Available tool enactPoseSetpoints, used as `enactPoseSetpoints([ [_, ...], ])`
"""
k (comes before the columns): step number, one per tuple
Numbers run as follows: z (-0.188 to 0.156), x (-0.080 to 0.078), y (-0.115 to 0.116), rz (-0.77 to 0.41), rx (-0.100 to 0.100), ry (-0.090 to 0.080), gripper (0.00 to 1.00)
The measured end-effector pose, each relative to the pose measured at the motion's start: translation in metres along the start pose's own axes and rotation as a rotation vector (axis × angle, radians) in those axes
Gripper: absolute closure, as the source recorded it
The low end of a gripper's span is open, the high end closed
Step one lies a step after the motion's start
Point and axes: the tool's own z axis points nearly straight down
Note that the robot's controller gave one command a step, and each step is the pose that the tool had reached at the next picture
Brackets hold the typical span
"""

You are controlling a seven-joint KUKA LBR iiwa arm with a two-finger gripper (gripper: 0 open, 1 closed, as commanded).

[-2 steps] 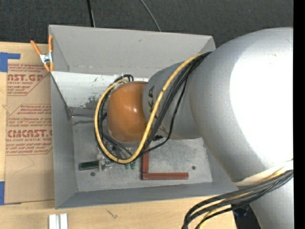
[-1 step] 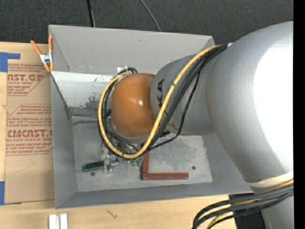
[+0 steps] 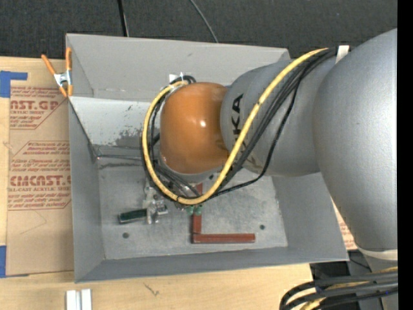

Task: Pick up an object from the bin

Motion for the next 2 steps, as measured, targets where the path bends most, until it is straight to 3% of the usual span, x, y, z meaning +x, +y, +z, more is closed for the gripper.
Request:
enactPoseSetpoints([
  [2,-0.002,-0.008,0.009,-0.062,-0.001,-0.005,1.0],
])
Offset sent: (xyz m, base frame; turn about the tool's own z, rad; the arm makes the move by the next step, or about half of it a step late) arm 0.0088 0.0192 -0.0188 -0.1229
